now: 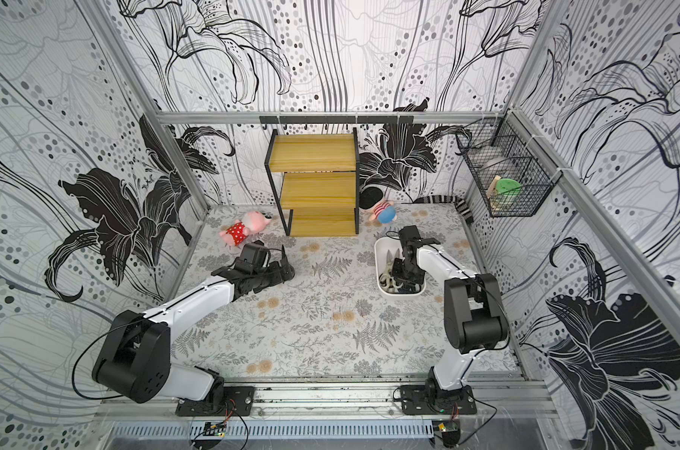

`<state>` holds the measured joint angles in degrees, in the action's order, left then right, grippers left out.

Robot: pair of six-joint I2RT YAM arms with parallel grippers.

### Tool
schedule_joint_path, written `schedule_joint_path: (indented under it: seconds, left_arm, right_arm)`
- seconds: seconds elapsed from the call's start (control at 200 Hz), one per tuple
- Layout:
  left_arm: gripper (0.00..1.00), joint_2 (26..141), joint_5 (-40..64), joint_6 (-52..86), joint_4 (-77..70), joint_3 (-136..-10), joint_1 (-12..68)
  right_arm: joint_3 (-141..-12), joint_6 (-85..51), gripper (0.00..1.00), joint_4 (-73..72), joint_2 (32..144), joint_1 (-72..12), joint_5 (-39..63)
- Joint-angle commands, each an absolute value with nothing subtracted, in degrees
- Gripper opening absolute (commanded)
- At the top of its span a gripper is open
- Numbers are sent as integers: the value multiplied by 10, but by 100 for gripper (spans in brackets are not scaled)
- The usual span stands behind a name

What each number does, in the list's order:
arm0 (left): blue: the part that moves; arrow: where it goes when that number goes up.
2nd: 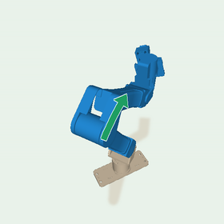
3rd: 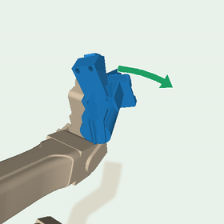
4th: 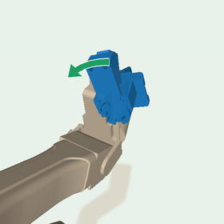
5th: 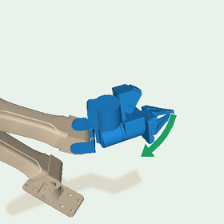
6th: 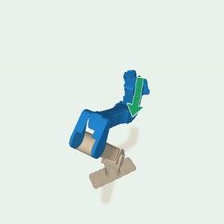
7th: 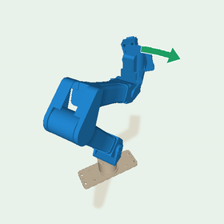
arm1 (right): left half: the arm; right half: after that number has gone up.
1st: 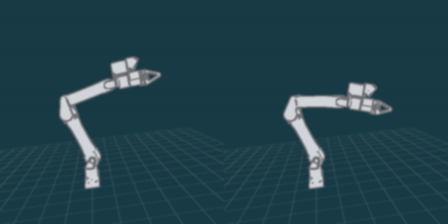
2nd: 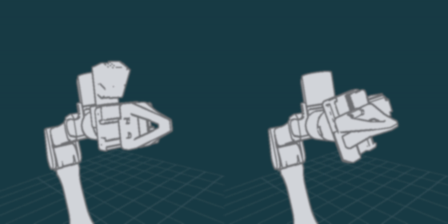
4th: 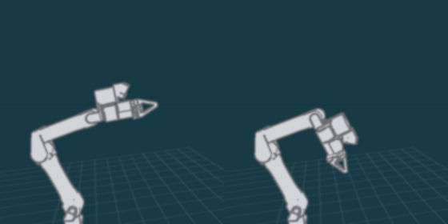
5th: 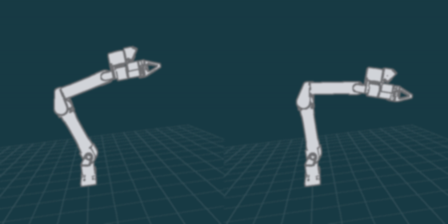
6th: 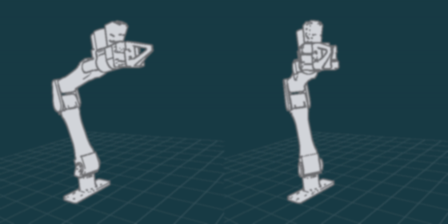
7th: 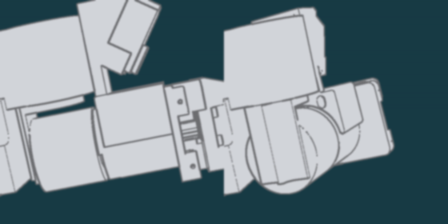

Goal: Take the scissors out of the storage box
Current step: Pick up the scissors from the storage box.

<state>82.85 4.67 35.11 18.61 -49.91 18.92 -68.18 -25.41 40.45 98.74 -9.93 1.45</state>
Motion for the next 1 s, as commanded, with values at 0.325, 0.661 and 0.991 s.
schedule_joint_path:
  seconds: [0.325,0.661,0.991]
  left_arm:
    - [98,816,39,349,171,-485,180]
    - [98,819,71,348,153,-478,140]
    - [98,809,139,384,123,-437,46]
  right_arm:
    - [-704,-247,0,443,972,-98,0]
    - [-725,-254,0,458,903,-98,31]
    - [-755,-297,0,415,901,-174,58]
